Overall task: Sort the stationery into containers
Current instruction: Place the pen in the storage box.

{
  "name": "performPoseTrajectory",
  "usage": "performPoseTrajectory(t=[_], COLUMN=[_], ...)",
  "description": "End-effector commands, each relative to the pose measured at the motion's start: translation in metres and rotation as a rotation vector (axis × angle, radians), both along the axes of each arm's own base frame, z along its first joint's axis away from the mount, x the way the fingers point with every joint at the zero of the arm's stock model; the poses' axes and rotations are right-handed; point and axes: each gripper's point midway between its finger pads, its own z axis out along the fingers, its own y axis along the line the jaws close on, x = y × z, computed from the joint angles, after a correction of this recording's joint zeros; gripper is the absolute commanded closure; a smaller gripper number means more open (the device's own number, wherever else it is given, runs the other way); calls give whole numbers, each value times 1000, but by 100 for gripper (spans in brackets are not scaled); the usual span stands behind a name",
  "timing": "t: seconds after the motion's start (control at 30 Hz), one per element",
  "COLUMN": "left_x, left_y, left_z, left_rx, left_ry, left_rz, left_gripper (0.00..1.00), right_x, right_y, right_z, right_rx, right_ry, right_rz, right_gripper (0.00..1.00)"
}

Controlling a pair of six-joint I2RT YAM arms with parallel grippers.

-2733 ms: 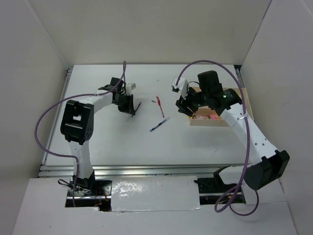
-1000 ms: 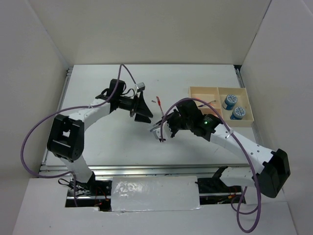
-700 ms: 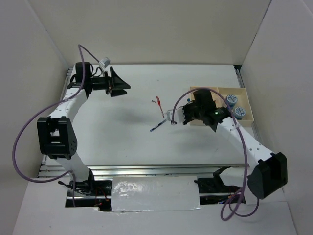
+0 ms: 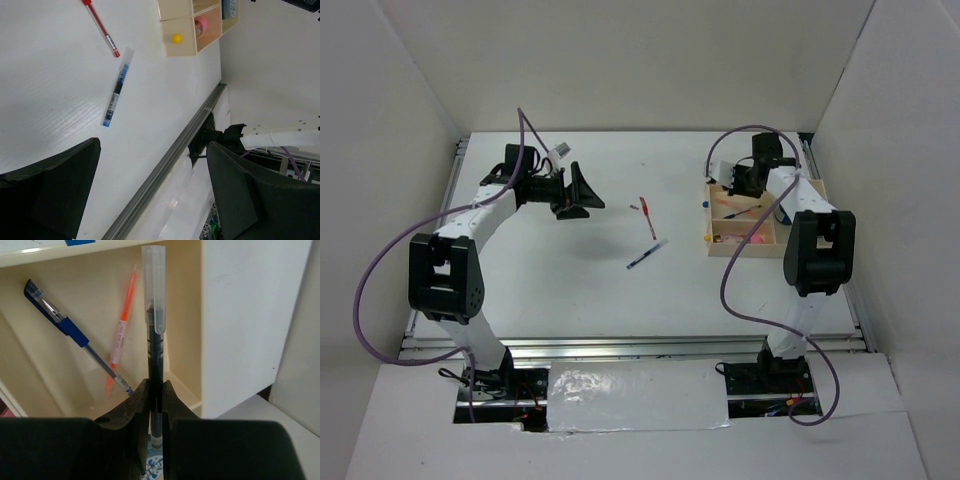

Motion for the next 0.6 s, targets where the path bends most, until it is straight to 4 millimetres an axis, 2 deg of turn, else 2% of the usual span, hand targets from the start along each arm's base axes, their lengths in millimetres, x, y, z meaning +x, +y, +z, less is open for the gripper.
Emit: performPoseTrajectory(t=[0.0, 0.17, 0.27, 0.33, 0.4, 0.43, 0.5, 0.53, 0.57], left_x=[12, 12, 14, 19, 18, 26, 29, 38, 37], left_y=[5, 4, 7, 7, -2, 3, -9, -4, -14], left_z=[2, -2, -4, -8, -16, -18, -22, -27, -32], left_rx=[57, 68, 106, 168, 247, 329, 424, 507, 548], left_ry=[-51, -48, -69, -77, -112, -135, -196, -232, -253], left_rz=[16, 17, 23, 37, 5, 39, 24, 61, 40], left_gripper=[1, 1, 1, 1, 2, 3, 7, 9, 11], right_x=[7, 7, 5, 7, 8, 8, 10, 14, 13], right_y=[3, -4, -6, -5, -2, 0, 5, 7, 9], right_z=[-5, -33, -43, -43, -42, -38, -31, -23, -19], right_rx=[2, -22, -34, -42, -40, -33, -18, -12, -10], right_ry=[15, 70, 78, 68, 64, 55, 49, 37, 35], right_rz=[-1, -22, -25, -29, -23, -27, -37, -39, -40], right_gripper=[98, 95, 89, 74, 58, 55, 49, 49, 46])
